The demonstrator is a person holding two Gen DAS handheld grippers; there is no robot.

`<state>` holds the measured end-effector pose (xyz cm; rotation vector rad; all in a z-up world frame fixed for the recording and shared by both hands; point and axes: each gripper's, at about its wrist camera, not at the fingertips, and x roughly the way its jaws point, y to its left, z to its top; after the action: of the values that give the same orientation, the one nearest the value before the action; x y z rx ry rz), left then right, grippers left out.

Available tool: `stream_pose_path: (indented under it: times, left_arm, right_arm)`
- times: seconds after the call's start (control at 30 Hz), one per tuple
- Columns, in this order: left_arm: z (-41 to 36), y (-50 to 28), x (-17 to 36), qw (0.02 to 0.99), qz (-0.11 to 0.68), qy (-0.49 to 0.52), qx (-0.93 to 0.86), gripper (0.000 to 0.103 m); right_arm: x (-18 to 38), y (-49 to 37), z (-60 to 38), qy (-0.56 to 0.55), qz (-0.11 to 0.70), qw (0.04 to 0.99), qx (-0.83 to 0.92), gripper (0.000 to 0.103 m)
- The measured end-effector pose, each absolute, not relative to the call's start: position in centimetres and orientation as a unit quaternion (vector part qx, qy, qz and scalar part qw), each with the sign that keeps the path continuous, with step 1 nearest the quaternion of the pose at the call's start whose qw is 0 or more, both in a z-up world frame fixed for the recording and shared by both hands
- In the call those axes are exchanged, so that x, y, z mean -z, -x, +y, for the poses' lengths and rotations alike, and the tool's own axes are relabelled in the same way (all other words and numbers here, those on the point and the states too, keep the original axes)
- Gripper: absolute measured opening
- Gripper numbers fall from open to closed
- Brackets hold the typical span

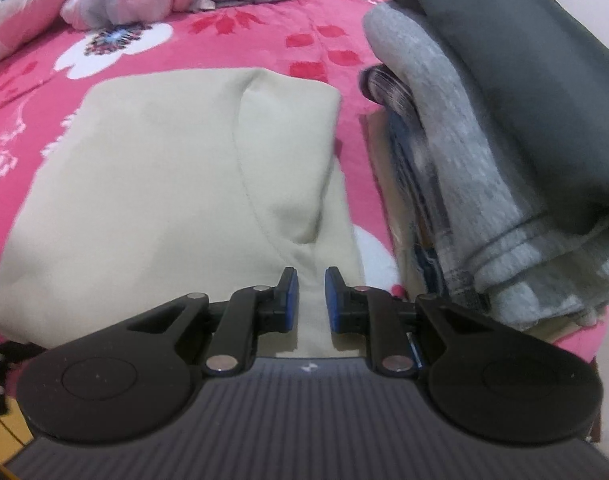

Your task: Fold clothes

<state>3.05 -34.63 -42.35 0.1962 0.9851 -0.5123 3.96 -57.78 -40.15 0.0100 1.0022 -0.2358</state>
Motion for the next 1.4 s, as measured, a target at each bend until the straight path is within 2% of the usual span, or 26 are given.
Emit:
stream_pose_path:
  times: [0.13,0.37,0.53,0.7,0.8,1.0,1.07,1.2,1.4]
  left_arm:
    - [-33.7,-2.9,42.3,0.839,0.475,-0.088,0.251,0.069]
    - [-34.5,-2.7,41.0,0.824,0.457,-0.076,0.327,0.07]
    - [-34.8,-3.8,41.7,0.843,0.456,-0.06,0.277,0.069]
    - [-34.2,-2.8,41.6,0.862,0.425,-0.089,0.262,0.07]
    - [-34.0,-3.4,42.3,0.856,0.446,-0.076,0.249,0.075]
    - [-34.0,-3.9,42.5,0.848,0.462,-0.073,0.25,0.077]
    - [-34.0,-4.0,42.6,0.845,0.466,-0.074,0.252,0.078]
    - [-34.1,-4.1,42.6,0.834,0.483,-0.077,0.255,0.079]
    - [-31.2,-2.9,40.2,0.818,0.502,-0.059,0.273,0.077]
  right_arm:
    - [40.4,-3.4,-58.9,-0.044,0.476,0.87,0.121,0.015]
    - [40.7,-3.4,-58.3,-0.032,0.473,0.871,0.128,0.017]
    - [40.6,-3.5,-57.9,-0.021,0.474,0.871,0.128,0.017]
    - [40.7,-3.5,-57.8,-0.011,0.473,0.873,0.121,0.017]
    - [40.9,-3.2,-58.1,-0.021,0.469,0.875,0.121,0.017]
    - [38.5,-0.8,-57.1,-0.023,0.438,0.89,0.124,0.018]
    - [40.5,-0.3,-57.7,-0.027,0.47,0.872,0.137,0.018]
    - [40.5,0.3,-58.6,-0.058,0.459,0.874,0.146,0.019]
    - [37.4,0.9,-56.2,0.027,0.44,0.883,0.16,0.018]
